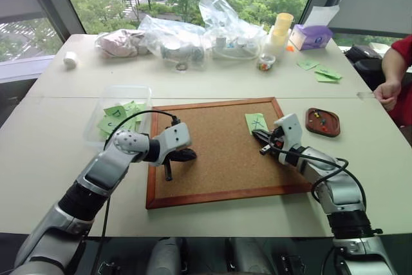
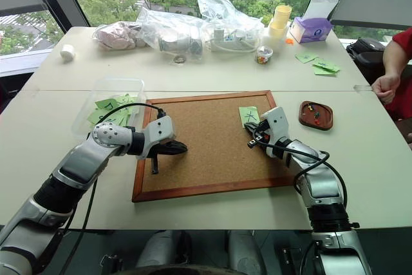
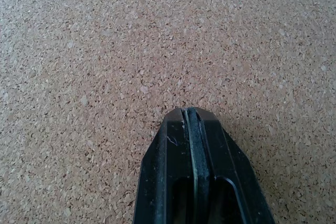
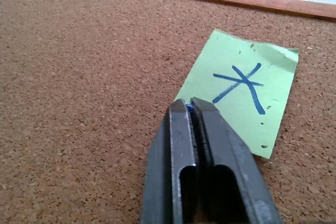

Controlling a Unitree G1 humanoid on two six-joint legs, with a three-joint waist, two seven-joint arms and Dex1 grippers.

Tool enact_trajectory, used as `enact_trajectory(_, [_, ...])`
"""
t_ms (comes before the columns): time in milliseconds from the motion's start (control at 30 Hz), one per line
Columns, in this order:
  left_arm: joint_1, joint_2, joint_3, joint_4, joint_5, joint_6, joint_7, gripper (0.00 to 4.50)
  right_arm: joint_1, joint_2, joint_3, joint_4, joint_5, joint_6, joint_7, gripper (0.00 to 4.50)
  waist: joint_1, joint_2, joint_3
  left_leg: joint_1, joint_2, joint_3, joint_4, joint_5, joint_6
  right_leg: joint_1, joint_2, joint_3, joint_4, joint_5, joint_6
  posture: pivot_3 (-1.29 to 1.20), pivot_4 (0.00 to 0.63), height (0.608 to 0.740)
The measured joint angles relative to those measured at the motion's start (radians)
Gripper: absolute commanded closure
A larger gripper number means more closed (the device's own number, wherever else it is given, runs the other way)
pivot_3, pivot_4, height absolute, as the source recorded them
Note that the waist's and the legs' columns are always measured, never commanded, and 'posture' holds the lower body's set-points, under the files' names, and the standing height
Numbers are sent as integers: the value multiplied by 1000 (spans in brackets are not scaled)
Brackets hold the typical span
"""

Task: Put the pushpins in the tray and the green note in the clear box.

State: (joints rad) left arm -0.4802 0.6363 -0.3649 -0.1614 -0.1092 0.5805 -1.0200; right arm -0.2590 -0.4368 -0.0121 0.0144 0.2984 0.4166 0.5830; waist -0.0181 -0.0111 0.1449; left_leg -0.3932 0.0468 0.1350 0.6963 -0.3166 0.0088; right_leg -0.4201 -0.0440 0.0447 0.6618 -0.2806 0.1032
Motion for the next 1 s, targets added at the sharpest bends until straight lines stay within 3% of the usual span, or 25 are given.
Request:
enact_trajectory(267, [-1, 2, -1, -2, 1, -3, 0, 4500, 12, 6, -11, -21, -5, -6, -22, 4440, 1, 0, 0, 0, 0, 0, 0, 0, 0, 0, 0, 0, 0, 0, 0, 0, 150, 735])
enact_trajectory(667, [-5, 4, 2, 8, 2, -22, -10, 4500, 18, -2, -76, -231, 24, 43, -83, 4440, 0, 0, 0, 0, 0, 0, -1, 0, 1, 0, 0, 0, 0, 0, 0, 0, 150, 735])
enact_trajectory(767, [-5, -55, 61, 35, -86, 51, -19, 3557, 28, -18, -76, -250, 23, 54, -75, 4500, 3, -1, 1, -2, 0, 0, 0, -1, 1, -1, -1, 0, 0, 0, 0, 0, 150, 735])
enact_trajectory(833, [-27, -114, 128, 40, -180, 138, -9, 2687, 28, -23, -74, -264, 23, 58, -69, 4500, 6, -1, 1, -7, 0, -1, 2, 0, 1, -5, -1, -1, 0, 0, 0, 0, 150, 735])
enact_trajectory(1000, [-178, -216, 355, 47, -398, 306, 59, 113, 21, -61, -73, -291, 21, 60, -47, 4500, 4, -1, 1, -11, -1, -3, 3, 1, -1, -8, -1, -2, 0, 0, 1, 0, 150, 735])
